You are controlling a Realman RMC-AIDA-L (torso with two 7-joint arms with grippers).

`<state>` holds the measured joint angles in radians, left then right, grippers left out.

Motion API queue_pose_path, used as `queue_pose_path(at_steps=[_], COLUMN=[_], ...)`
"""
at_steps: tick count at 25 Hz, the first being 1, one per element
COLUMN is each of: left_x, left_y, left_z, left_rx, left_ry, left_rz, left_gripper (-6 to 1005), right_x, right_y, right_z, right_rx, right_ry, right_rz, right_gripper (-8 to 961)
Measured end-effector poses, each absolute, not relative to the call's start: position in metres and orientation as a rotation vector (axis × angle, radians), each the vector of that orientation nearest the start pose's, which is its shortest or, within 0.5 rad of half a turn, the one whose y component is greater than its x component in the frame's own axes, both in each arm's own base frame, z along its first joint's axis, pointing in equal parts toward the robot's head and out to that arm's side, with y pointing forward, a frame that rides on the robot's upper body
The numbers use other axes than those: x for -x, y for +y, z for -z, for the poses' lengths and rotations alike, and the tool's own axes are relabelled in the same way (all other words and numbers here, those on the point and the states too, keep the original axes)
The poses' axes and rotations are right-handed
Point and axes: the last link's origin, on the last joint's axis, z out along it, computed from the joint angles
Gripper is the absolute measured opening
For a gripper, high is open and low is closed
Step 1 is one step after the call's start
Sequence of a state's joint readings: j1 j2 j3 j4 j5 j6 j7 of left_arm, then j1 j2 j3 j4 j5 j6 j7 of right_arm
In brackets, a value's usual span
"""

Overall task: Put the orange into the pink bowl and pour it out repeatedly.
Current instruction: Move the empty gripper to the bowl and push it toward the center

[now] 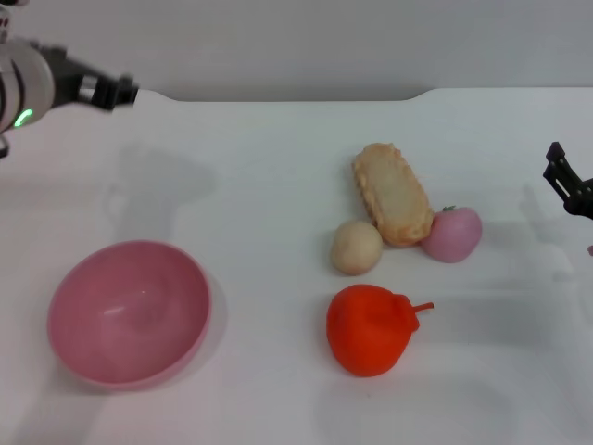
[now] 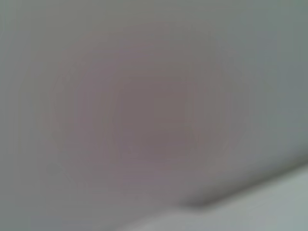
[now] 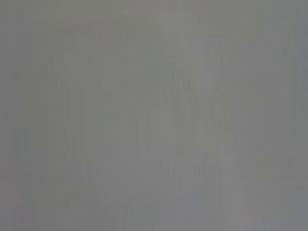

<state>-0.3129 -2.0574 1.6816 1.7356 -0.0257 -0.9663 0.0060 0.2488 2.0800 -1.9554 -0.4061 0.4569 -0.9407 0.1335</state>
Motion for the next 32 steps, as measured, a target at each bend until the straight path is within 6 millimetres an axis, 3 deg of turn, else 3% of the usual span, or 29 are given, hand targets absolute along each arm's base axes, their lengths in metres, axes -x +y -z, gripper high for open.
queue_pose_path(at_steps=[6, 7, 8, 9, 14, 32], left_x=[0.168, 0.174, 0.174, 0.187, 0.193, 0.197], left_y=[0.365, 0.354, 0.354, 0.331, 0.316, 0.306], left_z=[-0.061, -0.062, -0.062, -0.059, -0.052, -0.015], left_rx=[1.915, 1.918, 1.918, 1.920, 1.935, 2.023], left_ry=[-0.790, -0.838, -0.838, -0.930, -0.995, -1.079], left_rz=[-0.216, -0.322, -0.322, -0.449, -0.554, -0.662], left_gripper=[799, 799, 799, 799, 799, 798], right_x=[-0.340, -0.339, -0.339, -0.338, -0.338, -0.334], right_y=[0.312, 0.312, 0.312, 0.312, 0.313, 0.317], right_z=[0.024, 0.024, 0.024, 0.024, 0.023, 0.021], right_rx=[1.611, 1.611, 1.610, 1.609, 1.607, 1.601], right_ry=[0.657, 0.655, 0.654, 0.654, 0.655, 0.645], right_rz=[-0.628, -0.631, -0.634, -0.636, -0.637, -0.653], right_gripper=[827, 827, 827, 827, 826, 827])
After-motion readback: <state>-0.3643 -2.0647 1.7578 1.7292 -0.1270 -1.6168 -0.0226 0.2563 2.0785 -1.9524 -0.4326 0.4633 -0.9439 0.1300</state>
